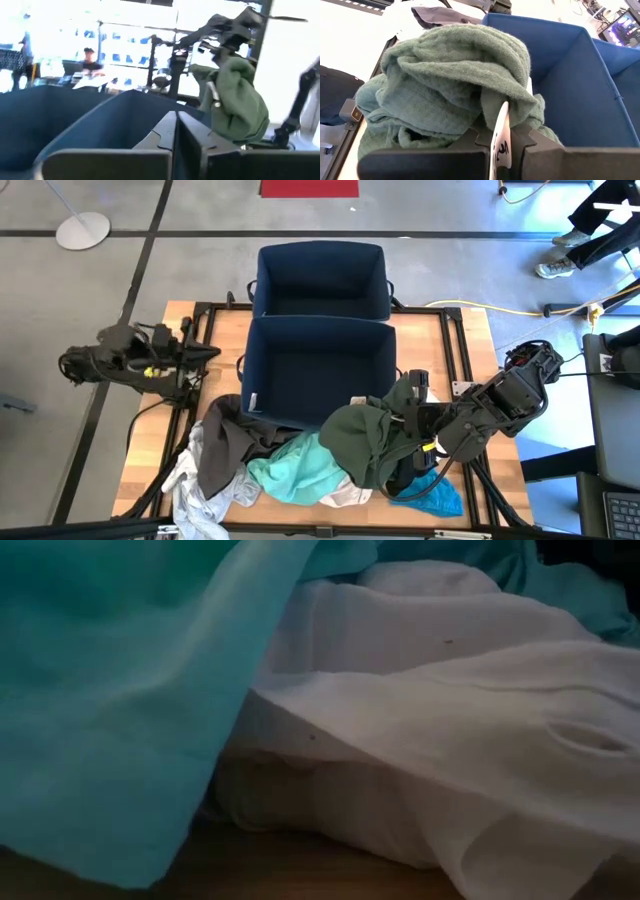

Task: Sort clothes
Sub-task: Put the green shirt into the bottom blue laundry bin

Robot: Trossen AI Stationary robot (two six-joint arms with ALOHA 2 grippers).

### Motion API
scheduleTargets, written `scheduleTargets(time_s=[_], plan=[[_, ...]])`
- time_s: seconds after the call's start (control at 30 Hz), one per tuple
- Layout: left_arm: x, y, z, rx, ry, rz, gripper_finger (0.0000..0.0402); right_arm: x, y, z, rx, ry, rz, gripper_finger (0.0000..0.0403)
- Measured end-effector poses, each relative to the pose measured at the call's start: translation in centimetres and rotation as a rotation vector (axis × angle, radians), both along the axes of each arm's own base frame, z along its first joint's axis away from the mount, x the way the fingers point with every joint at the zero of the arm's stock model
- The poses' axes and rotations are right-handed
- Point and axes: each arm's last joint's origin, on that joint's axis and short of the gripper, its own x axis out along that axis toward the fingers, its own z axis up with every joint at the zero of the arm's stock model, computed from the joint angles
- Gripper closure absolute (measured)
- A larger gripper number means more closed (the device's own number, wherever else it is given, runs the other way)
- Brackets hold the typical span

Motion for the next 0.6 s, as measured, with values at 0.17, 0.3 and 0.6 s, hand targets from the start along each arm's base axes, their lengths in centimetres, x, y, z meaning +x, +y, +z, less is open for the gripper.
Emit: scheduleTargets(time_s=[0.17, 0.3, 0.6], plan=[[4.2, -0.6, 0.5, 0.108, 0.029, 0.005, 0.0323, 0.0, 0.0, 0.0, 0.000, -0.001, -0.001, 0.0382], [7.7, -1.1, 1.4, 0.116, 0.047, 0.001, 0.0253, 0.0, 0.0, 0.0, 0.002, -0.002, -0.002, 0.0382], [16.2, -3.3, 3.4, 0.087, 0.105, -0.229, 0.0143, 0.1, -0.1, 0.0, -0.028, -0.025, -0.039, 0.0382]])
